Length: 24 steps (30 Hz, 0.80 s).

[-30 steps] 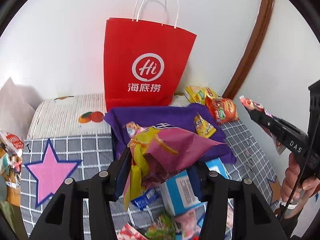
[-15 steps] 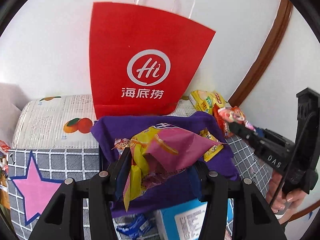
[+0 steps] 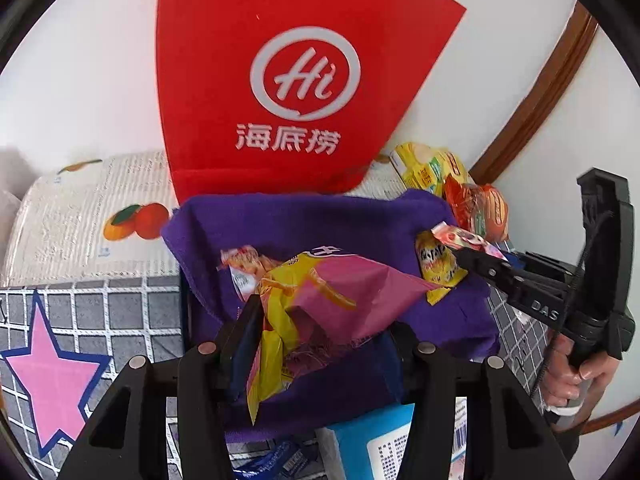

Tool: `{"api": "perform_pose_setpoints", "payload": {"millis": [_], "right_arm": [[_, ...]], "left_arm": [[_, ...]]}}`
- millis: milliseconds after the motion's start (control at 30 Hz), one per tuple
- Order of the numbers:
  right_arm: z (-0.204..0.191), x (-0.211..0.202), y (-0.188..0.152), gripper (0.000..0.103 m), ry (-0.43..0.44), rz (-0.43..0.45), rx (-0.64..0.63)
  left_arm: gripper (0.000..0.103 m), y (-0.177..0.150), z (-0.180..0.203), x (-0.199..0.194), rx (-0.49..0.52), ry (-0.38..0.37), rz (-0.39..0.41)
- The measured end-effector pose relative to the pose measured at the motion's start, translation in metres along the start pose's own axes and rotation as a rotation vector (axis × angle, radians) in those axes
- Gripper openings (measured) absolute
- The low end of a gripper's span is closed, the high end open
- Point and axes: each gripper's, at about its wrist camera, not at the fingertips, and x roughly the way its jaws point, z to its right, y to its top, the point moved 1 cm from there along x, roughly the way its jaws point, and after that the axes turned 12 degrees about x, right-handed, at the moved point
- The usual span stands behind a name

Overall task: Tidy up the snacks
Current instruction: 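Place the candy bar on the towel with the right tool while the left tool carries the chip bag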

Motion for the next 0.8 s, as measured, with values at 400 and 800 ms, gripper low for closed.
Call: {"api": "perform_pose_setpoints", "payload": {"millis": [400,800], "right_arm": [[-0.012,0.034,-0.012,0.023,-0.044,-0.090,-0.051],[-0.011,0.044,-0.014,0.024,-0.063,-0.106,-0.057]], "left_arm": [[0.050,-0.003,-0.005,0.017,-0.036,-0.019,-0.054],[0.050,-0.005,-0.003,0.028,-0.041,-0.031,-0.090]]}}
